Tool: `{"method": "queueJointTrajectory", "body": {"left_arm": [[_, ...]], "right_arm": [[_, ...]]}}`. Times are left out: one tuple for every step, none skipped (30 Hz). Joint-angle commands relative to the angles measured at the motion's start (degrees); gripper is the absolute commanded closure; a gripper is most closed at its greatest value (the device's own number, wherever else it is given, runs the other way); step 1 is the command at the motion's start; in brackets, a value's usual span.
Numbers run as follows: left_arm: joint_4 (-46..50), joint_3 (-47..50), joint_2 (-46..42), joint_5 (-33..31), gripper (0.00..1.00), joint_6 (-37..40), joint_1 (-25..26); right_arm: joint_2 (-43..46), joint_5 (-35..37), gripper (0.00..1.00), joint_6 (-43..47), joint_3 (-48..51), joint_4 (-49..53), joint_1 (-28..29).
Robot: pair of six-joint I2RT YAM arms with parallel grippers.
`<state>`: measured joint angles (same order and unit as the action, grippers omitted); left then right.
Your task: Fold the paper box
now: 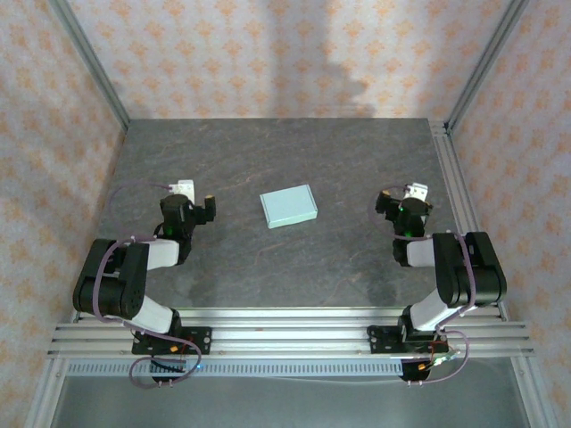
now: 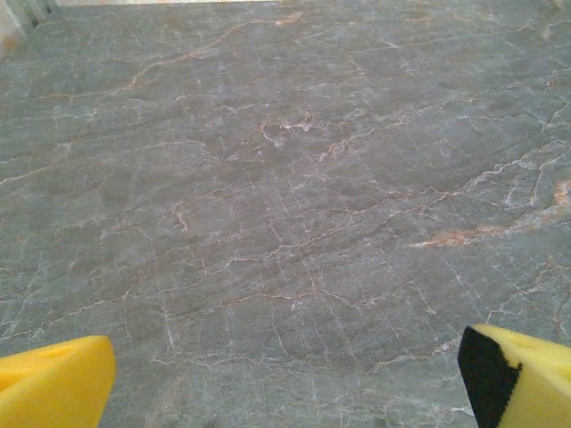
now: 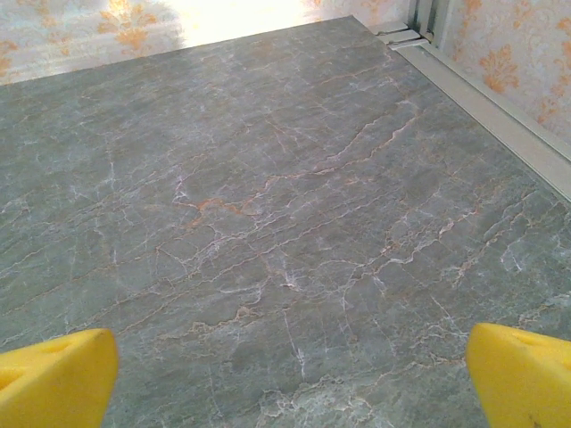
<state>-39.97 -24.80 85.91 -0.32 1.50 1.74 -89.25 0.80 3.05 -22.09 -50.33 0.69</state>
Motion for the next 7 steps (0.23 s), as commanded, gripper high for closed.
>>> {"method": "queueJointTrajectory", "body": {"left_arm": [[-2.12, 0.10, -0.13, -1.18, 0.00, -0.43, -0.30], [-2.11, 0.10, -0.13, -1.17, 0.00, -0.43, -0.27], [-2.13, 0.10, -0.13, -1.17, 0.00, -0.44, -0.29], [-2.13, 0.11, -0.13, -1.18, 0.00, -0.44, -0.26], [-2.19, 0.10, -0.08, -1.18, 0.00, -0.44, -0.32], [-2.14, 0.11, -0.13, -1.18, 0.00, -0.49, -0.30], [-2.18, 0.18, -0.15, -1.18, 0.00, -0.45, -0.25]], "right_arm": [[0.33, -0.80, 0.01, -0.85, -0.50, -0.09, -0.07], [0.31, -0.80, 0.01, -0.85, -0.50, -0.12, -0.07], [0.32, -0.80, 0.01, -0.85, -0.50, -0.17, -0.07], [0.31, -0.86, 0.00, -0.92, -0.41, -0.26, -0.07], [0.35, -0.88, 0.00, -0.93, -0.41, -0.36, -0.07], [0.39, -0.82, 0.01, -0.87, -0.28, -0.49, -0.07], [0.46, -0.71, 0.00, -0.94, -0.04, -0.80, -0.07]]}}
